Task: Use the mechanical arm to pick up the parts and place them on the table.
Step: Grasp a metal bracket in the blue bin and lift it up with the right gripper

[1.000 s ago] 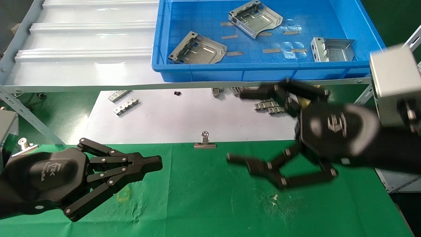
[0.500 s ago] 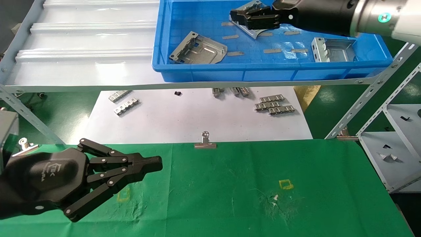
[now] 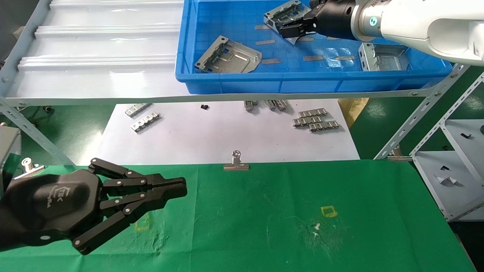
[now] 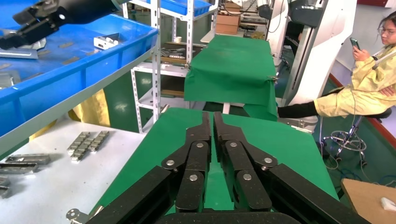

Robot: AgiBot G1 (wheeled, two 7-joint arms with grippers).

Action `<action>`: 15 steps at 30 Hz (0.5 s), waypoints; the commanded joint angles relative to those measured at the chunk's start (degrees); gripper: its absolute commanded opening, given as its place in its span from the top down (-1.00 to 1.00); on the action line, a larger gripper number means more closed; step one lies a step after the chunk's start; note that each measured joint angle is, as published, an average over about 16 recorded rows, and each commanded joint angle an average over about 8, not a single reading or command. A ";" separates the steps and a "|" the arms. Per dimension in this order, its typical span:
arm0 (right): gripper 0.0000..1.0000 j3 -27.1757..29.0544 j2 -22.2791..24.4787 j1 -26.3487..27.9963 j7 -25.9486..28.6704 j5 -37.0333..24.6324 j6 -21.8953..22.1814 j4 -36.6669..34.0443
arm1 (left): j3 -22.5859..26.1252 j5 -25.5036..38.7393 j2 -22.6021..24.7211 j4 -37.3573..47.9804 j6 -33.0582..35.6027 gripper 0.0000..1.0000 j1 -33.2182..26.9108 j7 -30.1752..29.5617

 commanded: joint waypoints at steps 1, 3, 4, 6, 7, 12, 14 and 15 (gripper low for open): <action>1.00 -0.28 -0.89 -0.05 0.23 -0.32 1.73 -0.77 | 0.00 0.00 0.00 0.00 0.00 -1.00 0.00 0.00; 1.00 -0.49 -0.99 -0.53 0.59 -0.14 1.71 -0.25 | 0.00 0.00 0.00 0.00 0.00 -1.00 0.00 0.00; 1.00 -0.64 -1.02 -0.77 0.77 -0.07 1.68 0.01 | 0.00 0.00 0.00 0.00 0.00 -1.00 0.00 0.00; 1.00 -0.97 -1.04 -1.17 1.18 0.03 1.71 0.42 | 0.00 0.00 0.00 0.00 0.00 -1.00 0.00 0.00; 1.00 -1.12 -1.05 -1.33 1.41 0.09 1.78 0.59 | 0.00 0.00 0.00 0.00 0.00 -1.00 0.00 0.00; 1.00 -1.73 -1.06 -1.86 2.85 0.76 2.67 1.19 | 0.00 0.00 0.00 0.00 0.00 -1.00 0.00 0.00; 1.00 -1.82 -1.05 -2.06 3.61 1.26 3.14 1.28 | 0.00 0.00 0.00 0.00 0.00 -1.00 0.00 0.00; 1.00 -1.83 -1.05 -2.18 4.03 1.56 3.39 1.30 | 0.00 0.00 0.00 0.00 0.00 -1.00 0.00 0.00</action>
